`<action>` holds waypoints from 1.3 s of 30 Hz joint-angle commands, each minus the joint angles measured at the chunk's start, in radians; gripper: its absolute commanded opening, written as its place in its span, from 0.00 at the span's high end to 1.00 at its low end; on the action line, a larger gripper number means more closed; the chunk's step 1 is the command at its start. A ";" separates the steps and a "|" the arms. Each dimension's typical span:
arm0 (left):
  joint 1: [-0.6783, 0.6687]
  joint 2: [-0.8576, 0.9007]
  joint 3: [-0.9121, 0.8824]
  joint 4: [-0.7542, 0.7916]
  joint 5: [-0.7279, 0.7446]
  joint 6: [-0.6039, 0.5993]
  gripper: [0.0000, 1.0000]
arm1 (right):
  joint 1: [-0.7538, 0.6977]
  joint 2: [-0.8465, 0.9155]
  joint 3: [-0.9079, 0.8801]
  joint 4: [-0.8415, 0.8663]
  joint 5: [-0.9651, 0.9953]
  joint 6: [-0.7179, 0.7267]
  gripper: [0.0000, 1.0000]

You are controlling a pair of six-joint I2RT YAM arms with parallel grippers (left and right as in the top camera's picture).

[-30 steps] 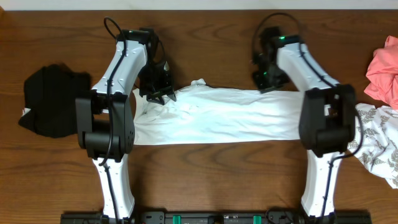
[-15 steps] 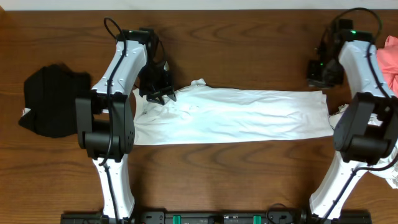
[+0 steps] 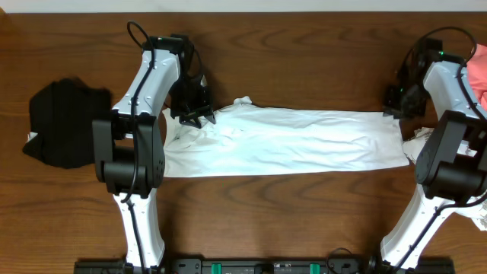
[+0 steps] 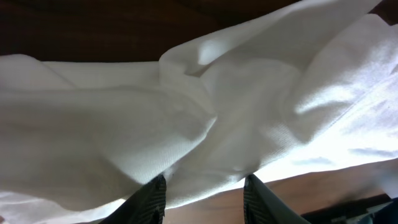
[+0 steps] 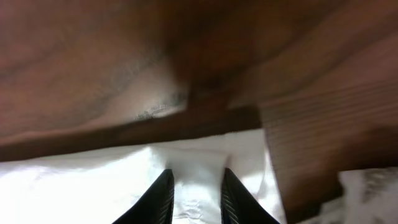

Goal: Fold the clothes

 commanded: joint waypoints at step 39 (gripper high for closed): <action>-0.002 -0.007 -0.005 -0.001 -0.016 0.006 0.59 | -0.011 -0.191 -0.170 -0.300 0.026 -0.055 0.86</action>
